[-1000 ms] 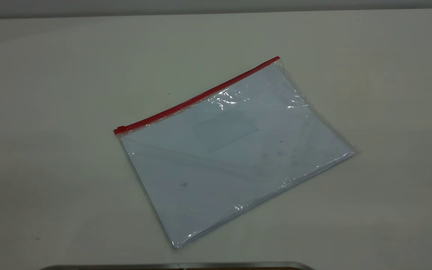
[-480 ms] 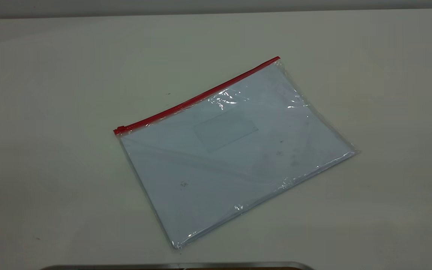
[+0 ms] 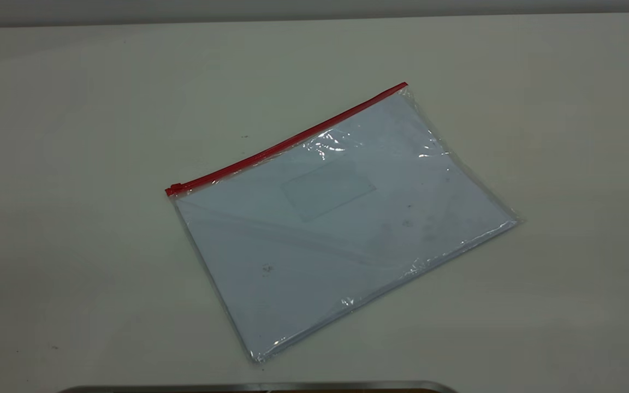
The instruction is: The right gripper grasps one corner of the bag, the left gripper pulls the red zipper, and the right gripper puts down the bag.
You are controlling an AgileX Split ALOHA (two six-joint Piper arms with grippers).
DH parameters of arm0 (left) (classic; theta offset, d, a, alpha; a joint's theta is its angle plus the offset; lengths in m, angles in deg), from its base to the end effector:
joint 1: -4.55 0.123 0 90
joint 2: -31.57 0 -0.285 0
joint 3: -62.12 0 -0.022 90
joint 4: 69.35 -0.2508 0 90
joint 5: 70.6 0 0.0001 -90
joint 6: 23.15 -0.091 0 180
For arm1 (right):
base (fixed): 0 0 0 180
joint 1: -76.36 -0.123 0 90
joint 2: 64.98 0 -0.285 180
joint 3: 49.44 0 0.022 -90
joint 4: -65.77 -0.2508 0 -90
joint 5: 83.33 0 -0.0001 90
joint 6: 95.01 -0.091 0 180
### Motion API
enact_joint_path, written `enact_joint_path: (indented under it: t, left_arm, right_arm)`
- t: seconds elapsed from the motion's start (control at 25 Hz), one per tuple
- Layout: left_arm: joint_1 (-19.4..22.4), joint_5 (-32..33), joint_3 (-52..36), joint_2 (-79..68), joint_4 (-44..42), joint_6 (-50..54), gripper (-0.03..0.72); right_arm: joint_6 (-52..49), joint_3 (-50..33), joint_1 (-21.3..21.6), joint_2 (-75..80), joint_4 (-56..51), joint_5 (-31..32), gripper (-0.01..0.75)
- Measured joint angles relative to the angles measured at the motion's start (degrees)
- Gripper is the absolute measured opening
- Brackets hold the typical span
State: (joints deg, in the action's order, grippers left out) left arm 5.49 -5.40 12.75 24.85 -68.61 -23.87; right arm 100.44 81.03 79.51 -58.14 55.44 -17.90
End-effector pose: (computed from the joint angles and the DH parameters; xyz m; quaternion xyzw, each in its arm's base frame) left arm -0.0094 -0.0012 0.2672 -0.0012 0.8716 0.0007 0.4903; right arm -0.0090 0.0154 0.2672 -0.1003 0.8645 0.0103 0.4925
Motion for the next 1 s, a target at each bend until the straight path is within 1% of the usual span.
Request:
enact_joint_path:
  t: [0.16,0.32,0.48,0.64,1.0]
  left_arm:
    - [0.0,0.0,0.0,0.0,0.0,0.0,0.588]
    - [0.0,0.0,0.0,0.0,0.0,0.0,0.588]
    - [0.0,0.0,0.0,0.0,0.0,0.0,0.588]
    - [0.0,0.0,0.0,0.0,0.0,0.05,0.588]
    - [0.0,0.0,0.0,0.0,0.0,0.05,0.588]
  right_arm:
    - [-0.05,0.0,0.0,0.0,0.0,0.0,0.574]
    - [-1.03,0.0,-1.91,0.0,1.96,0.0,0.574]
    - [-5.66,0.0,-3.73,0.0,5.76,-0.26,0.574]
    - [-8.22,0.0,-3.81,0.0,7.48,-0.38,0.574]
    - [-8.3,0.0,-3.81,0.0,7.53,-0.39,0.574]
